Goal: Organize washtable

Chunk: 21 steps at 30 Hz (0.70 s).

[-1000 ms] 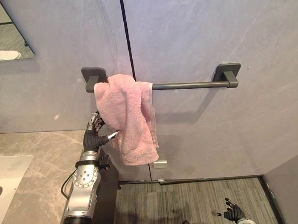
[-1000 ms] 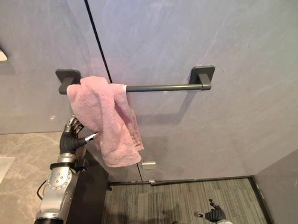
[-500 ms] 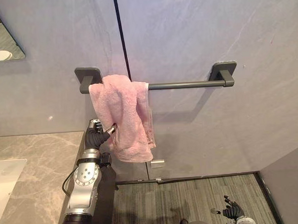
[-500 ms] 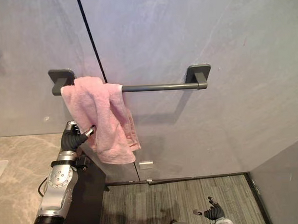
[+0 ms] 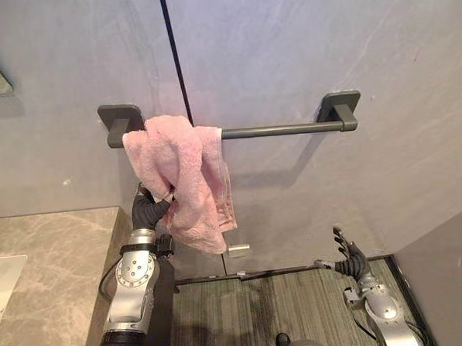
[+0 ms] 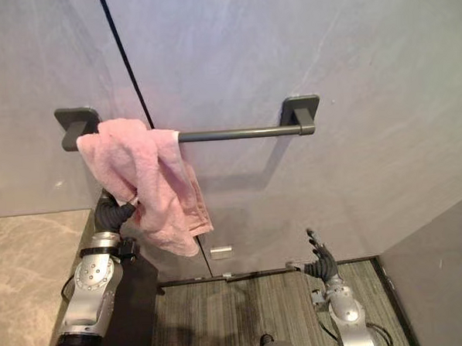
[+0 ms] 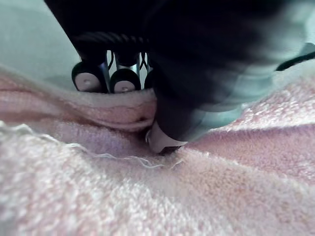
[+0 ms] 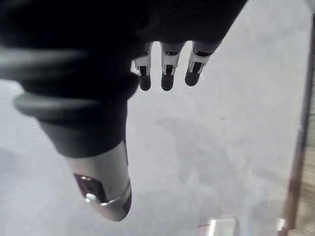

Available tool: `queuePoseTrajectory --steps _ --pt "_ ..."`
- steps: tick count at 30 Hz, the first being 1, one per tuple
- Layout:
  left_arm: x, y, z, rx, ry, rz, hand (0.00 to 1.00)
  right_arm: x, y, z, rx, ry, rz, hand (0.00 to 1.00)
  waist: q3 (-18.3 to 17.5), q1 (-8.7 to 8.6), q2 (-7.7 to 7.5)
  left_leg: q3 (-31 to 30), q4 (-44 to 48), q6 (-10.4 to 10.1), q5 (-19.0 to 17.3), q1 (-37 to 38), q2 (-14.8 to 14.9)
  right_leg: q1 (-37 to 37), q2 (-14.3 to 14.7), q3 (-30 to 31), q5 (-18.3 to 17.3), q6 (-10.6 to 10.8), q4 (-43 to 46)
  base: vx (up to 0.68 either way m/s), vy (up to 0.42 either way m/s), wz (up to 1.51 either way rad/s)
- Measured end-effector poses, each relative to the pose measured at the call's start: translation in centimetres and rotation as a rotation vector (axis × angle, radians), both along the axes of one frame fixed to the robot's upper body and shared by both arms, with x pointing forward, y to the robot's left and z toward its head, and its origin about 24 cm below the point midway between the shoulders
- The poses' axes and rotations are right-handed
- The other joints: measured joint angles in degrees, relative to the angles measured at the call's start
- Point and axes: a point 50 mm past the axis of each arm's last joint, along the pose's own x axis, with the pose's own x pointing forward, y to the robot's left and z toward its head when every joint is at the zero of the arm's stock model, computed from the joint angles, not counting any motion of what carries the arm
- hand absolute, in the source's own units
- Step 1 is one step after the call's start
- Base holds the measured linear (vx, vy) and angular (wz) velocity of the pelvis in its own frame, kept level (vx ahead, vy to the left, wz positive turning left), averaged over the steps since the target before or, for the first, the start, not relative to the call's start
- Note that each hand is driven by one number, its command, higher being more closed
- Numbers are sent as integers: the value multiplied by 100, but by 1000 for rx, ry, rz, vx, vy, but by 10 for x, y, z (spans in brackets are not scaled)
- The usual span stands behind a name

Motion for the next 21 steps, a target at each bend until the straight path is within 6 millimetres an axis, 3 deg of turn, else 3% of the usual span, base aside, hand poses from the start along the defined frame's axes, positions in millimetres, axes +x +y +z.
queuePoseTrajectory --steps 6,11,21 --pt "-1 -6 9 -18 -50 -18 100 15 25 39 44 -173 191 0 0 38 0 -3 0 8 -7 10 0 0 -2 1 -4 5 29 0 0 0" --pt "-1 -8 8 -36 -49 -23 100 26 31 54 45 -230 273 0 5 139 9 -16 -1 9 -6 -9 -3 -2 -7 -1 -17 18 76 -51 -24 1" --pt "-1 -11 7 -45 -47 -34 100 55 50 94 83 -389 386 0 1 155 15 -161 6 11 4 -37 -12 3 -23 -139 -20 21 79 -3 -15 6"
